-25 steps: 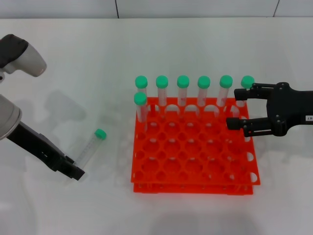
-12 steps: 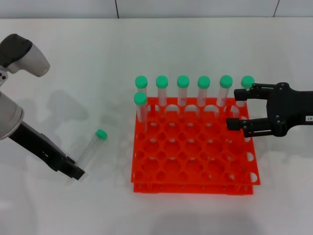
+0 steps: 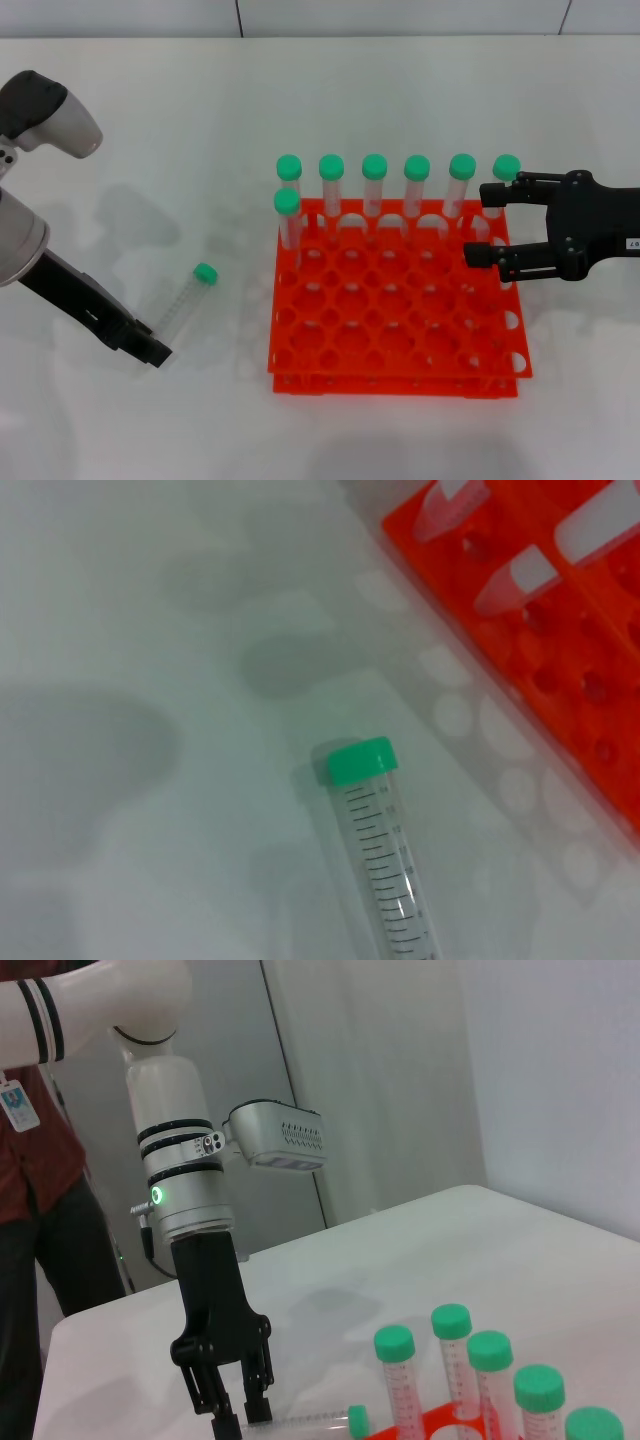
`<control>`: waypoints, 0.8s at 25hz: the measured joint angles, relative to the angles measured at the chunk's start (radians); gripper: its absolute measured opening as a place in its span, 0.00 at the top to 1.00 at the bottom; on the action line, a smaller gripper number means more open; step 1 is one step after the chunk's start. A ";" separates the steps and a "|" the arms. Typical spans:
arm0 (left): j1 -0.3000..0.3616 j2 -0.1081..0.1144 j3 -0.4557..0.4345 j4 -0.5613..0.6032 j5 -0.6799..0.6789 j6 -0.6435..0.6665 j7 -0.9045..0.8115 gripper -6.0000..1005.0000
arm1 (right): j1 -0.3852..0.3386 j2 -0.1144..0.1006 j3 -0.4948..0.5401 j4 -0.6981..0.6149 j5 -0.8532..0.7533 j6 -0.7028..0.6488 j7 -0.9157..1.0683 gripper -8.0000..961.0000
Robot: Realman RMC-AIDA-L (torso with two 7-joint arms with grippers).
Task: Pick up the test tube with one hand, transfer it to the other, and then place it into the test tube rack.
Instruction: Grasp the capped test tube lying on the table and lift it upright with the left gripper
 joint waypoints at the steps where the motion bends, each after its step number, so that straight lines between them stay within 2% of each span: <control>1: 0.000 0.000 0.002 0.000 0.000 0.000 0.000 0.58 | 0.000 0.000 0.000 0.000 0.000 0.000 0.000 0.14; 14: 0.001 -0.002 0.003 -0.006 0.010 -0.005 -0.009 0.60 | -0.003 0.000 0.000 -0.001 0.012 -0.002 -0.008 0.14; 20: -0.014 0.000 0.006 -0.040 0.016 -0.019 -0.014 0.65 | -0.004 0.000 0.000 0.000 0.012 0.001 -0.012 0.14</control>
